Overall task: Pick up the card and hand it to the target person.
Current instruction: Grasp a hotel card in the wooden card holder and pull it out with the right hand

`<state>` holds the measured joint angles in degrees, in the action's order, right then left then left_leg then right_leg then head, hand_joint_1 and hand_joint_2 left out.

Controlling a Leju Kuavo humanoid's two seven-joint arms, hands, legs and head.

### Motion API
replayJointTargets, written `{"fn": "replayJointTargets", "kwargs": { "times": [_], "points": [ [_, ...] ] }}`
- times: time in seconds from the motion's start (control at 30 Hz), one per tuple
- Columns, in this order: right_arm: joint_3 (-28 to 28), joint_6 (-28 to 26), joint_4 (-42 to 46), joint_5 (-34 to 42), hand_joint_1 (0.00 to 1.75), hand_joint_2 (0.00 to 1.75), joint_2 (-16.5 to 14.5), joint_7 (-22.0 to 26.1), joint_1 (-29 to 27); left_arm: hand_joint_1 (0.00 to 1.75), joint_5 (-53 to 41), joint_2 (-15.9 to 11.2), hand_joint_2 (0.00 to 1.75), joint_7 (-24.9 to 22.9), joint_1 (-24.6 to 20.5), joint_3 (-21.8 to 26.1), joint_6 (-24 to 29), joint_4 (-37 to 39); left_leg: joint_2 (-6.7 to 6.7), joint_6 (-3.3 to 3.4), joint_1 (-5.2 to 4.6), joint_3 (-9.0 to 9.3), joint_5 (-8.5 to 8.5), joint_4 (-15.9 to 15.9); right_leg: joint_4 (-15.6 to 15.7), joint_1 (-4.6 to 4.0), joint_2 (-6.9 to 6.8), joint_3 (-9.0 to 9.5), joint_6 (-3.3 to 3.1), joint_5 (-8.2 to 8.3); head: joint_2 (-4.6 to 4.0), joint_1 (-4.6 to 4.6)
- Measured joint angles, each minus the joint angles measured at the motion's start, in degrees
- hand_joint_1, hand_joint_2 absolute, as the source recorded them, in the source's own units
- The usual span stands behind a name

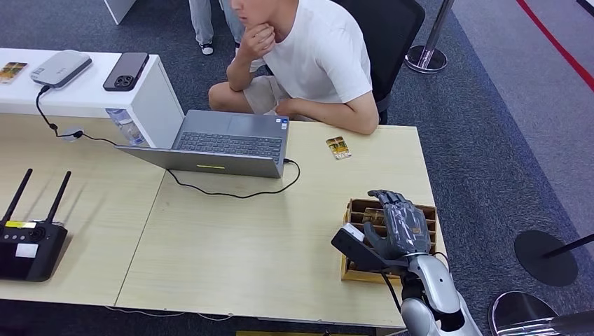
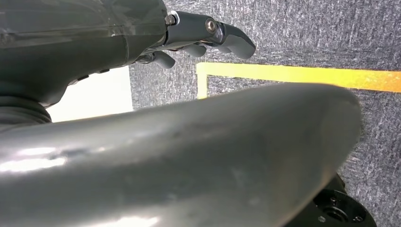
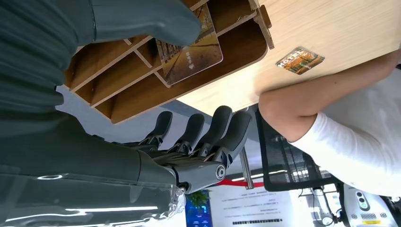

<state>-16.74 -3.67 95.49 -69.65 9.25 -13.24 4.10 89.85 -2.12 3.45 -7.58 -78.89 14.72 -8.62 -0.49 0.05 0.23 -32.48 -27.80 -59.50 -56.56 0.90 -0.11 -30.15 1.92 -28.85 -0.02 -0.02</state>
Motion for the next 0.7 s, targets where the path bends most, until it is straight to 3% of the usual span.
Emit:
{"fn": "replayJointTargets", "kwargs": {
  "times": [0.7],
  "points": [
    [0.0, 0.5, -0.1, -0.3, 0.75, 1.75, 0.0, -0.1, 0.0, 0.00, 0.0, 0.0, 0.00, -0.1, -0.1, 0.0, 0.0, 0.0, 0.00, 0.00, 0.00, 0.00, 0.00, 0.0, 0.0, 0.00, 0.00, 0.00, 0.00, 0.00, 0.00, 0.00]
  ]
}}
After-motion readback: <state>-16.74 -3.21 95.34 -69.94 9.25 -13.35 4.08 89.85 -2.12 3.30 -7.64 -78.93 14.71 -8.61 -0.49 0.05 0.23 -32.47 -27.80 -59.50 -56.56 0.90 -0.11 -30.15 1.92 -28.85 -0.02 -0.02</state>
